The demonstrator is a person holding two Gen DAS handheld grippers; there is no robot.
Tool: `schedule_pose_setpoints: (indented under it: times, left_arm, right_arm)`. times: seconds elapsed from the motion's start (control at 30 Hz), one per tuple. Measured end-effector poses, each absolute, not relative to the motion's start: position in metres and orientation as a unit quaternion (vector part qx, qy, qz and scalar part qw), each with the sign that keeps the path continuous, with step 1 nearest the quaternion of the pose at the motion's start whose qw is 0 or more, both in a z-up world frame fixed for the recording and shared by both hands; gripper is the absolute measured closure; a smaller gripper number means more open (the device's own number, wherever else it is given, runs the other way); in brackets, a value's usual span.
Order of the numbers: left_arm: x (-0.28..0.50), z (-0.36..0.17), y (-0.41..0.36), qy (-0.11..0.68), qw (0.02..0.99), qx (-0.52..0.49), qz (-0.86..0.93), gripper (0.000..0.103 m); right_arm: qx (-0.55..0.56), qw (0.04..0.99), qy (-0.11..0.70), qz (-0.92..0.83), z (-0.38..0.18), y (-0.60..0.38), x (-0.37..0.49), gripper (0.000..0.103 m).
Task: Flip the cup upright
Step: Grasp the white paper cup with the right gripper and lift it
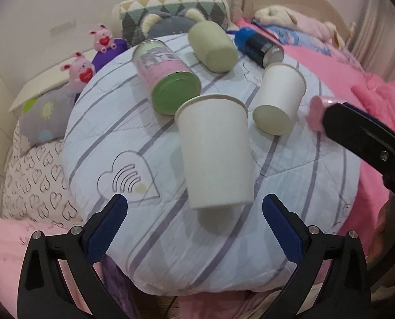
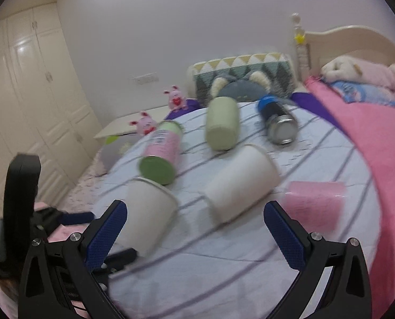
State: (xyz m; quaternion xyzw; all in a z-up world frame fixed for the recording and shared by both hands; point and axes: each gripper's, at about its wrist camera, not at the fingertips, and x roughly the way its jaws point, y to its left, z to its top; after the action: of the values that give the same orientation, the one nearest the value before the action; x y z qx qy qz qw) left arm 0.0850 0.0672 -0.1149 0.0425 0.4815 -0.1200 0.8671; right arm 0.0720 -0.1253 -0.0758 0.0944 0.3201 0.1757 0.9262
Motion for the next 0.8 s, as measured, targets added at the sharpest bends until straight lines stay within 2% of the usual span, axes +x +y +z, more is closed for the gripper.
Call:
schedule_pose_setpoints:
  times: [0.23, 0.53, 0.8]
  left_arm:
    - [0.073, -0.115, 0.088, 0.471, 0.872, 0.004, -0.131, 0.0]
    - [0.081, -0.121, 0.104, 0.474, 0.867, -0.029, -0.149, 0.0]
    - [0.091, -0.127, 0.11, 0.478, 0.863, -0.039, -0.158, 0.0]
  right_arm:
    - [0.129, 0.889, 0.375, 0.23, -0.079, -0.085, 0.089, 0.0]
    - [0.185, 0.839, 0.473, 0.194, -0.107, -0.065, 0.124, 0.0]
    - [0.198, 0.822, 0.5, 0.188, -0.124, -0.057, 0.145, 0.0]
